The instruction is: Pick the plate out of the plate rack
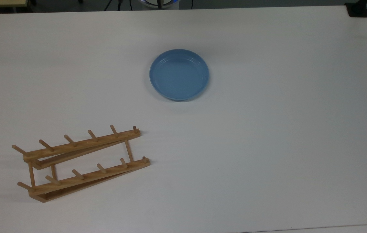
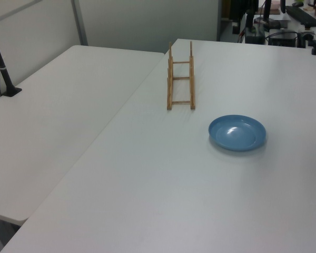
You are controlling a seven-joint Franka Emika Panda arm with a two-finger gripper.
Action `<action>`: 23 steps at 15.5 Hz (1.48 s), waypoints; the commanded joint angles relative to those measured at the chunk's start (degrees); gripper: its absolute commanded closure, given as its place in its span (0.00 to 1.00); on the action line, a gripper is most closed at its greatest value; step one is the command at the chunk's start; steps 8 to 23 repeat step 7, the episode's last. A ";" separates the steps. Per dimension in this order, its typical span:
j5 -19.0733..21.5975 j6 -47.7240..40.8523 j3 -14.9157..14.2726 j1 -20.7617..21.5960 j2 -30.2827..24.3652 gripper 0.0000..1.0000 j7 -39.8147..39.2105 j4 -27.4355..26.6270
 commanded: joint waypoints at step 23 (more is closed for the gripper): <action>-4.87 11.36 -3.69 2.88 -0.40 0.00 -9.52 -4.50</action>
